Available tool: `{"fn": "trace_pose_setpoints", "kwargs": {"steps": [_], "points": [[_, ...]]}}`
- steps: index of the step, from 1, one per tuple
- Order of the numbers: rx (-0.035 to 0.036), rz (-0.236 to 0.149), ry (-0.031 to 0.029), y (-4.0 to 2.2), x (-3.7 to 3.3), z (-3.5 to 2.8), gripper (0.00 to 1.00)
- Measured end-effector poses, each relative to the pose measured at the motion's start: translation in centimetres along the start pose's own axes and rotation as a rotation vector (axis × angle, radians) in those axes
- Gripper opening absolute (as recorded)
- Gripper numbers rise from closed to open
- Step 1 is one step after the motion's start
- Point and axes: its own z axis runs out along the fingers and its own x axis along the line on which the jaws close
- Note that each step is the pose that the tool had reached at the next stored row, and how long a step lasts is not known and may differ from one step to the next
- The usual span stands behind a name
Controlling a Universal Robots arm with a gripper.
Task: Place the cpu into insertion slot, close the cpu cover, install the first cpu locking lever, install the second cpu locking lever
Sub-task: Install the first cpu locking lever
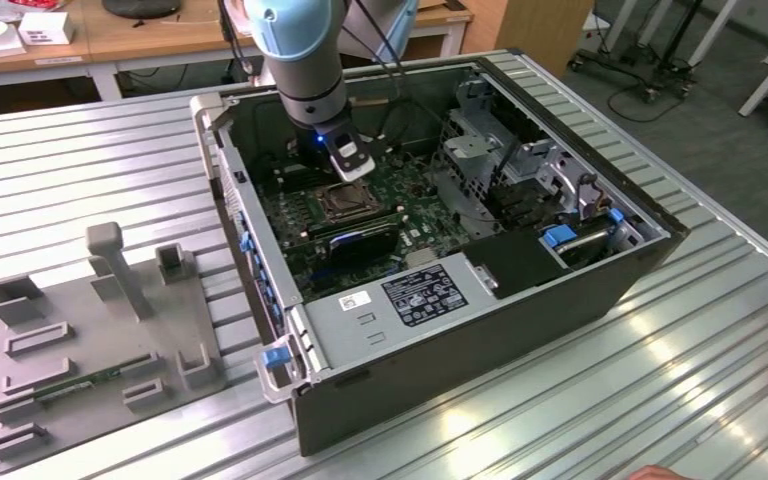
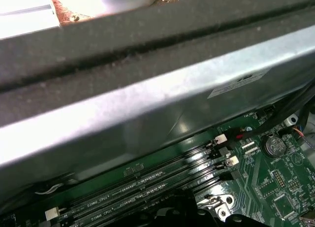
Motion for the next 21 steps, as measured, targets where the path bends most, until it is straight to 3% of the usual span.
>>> {"fn": "trace_pose_setpoints", "kwargs": {"steps": [21], "points": [[-0.0016,0.001,0.0006,-0.29,-0.14,-0.07,0.10]]}}
